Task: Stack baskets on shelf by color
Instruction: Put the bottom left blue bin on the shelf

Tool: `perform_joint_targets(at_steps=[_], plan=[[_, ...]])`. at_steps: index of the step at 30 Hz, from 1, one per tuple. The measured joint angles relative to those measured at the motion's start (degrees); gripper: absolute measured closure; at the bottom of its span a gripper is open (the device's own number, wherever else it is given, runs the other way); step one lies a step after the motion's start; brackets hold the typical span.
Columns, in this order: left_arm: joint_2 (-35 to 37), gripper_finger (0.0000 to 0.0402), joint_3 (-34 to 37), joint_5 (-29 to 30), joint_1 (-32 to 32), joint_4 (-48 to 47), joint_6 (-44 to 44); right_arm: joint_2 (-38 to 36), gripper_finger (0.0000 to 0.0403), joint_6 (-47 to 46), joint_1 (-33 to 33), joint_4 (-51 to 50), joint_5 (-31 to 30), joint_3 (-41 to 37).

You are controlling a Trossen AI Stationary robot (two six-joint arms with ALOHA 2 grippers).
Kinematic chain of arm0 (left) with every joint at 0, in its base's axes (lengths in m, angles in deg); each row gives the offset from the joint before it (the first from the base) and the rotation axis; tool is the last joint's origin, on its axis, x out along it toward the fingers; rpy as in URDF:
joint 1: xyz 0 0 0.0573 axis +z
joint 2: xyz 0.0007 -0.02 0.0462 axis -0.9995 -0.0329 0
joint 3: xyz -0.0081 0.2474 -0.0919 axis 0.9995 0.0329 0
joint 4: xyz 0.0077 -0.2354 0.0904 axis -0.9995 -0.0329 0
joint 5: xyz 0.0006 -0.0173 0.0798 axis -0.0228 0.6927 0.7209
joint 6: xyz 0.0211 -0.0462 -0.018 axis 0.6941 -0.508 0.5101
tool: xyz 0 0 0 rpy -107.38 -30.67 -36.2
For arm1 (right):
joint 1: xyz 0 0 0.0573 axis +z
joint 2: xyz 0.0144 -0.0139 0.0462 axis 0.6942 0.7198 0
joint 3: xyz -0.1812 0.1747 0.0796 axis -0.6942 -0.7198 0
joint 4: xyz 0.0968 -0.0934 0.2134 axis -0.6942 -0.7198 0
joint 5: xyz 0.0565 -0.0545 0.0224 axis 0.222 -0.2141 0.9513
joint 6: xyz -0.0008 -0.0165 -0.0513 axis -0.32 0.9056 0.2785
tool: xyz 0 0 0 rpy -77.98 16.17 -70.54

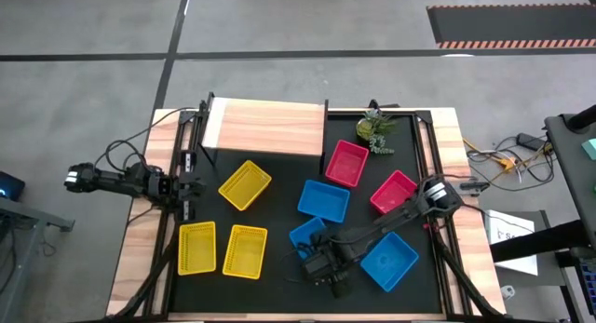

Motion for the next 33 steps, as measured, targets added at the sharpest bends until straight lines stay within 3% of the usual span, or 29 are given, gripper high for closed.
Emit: perform_joint_targets(at_steps=[6,9,18,26,33], plan=[[0.1,0.0402,0.0,0.0,0.0,-0.1,-0.3,1.7,0.0193,0.6,-0.1,0.3,-0.1,0.0],[-0.1,0.0402,0.1,0.0,0.0,-0.1,-0.4,3.2,0.0217,1.6,-0.1,0.7,-0.1,-0.1],[-0.2,0.0402,0.2,0.0,0.0,-0.6,-0.5,3.1,0.0381,1.5,-0.3,1.6,-0.3,-0.2],[-0.1,0.0402,0.2,0.0,0.0,-0.5,-0.4,-0.1,0.0394,0.4,0.0,0.4,-1.6,0.6],[0.0,0.0402,0.2,0.0,0.0,-0.2,-0.4,-1.8,0.0394,0.8,0.0,-2.4,-5.6,10.0]])
